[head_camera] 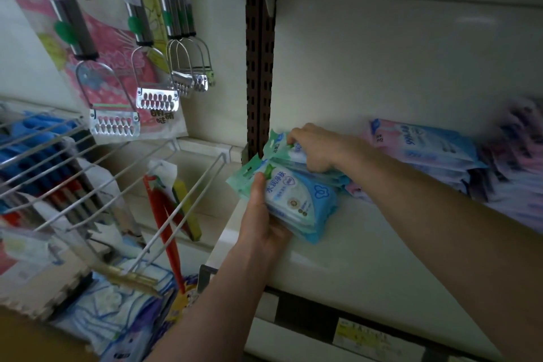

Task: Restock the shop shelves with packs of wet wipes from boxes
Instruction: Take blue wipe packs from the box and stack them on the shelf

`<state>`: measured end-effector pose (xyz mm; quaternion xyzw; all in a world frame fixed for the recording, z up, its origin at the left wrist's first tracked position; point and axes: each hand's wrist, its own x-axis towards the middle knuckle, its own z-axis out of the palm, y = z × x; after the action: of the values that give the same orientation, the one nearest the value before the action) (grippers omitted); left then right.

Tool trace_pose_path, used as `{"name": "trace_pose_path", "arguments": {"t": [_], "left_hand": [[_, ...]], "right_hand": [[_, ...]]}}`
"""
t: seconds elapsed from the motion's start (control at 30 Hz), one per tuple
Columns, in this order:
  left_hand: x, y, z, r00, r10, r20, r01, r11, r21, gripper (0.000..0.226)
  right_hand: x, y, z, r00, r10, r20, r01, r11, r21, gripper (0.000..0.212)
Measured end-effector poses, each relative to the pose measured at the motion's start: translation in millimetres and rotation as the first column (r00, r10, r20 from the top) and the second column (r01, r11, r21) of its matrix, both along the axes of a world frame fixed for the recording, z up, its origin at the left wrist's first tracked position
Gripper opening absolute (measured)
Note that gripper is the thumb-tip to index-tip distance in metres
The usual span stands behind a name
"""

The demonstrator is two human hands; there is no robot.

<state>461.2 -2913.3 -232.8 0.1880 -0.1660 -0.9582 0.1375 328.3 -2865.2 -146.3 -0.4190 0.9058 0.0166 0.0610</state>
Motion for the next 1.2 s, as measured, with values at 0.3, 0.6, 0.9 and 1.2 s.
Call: {"name": "trace_pose_path", "arguments": {"t": [0.3,0.6,0.9,1.2], "left_hand": [[8,-3,6,0.995,-0.034,-0.099,0.032,0.999,-0.024,0.065],[19,4,16,0.931,-0.131,-0.34,0.105,0.99,-0.094,0.059],[-13,1,66,0.928,-0.103,-0.357,0.08,0.994,-0.08,0.06],[-42,-27,99,0.95,-0.104,0.296,0.22,0.893,-0.392,0.012]], "right_hand": [[32,14,25,0.995,0.015,0.102,-0.009,0.998,-0.058,0.056],[48,45,36,0.887,-0.001,0.463,0.081,0.985,-0.152,0.056],[39,45,60,0.945,-0.042,0.325,0.069,0.995,-0.072,0.093],[-4,34,59,0.987,-0.028,0.158,0.043,0.995,-0.093,0.088]]}}
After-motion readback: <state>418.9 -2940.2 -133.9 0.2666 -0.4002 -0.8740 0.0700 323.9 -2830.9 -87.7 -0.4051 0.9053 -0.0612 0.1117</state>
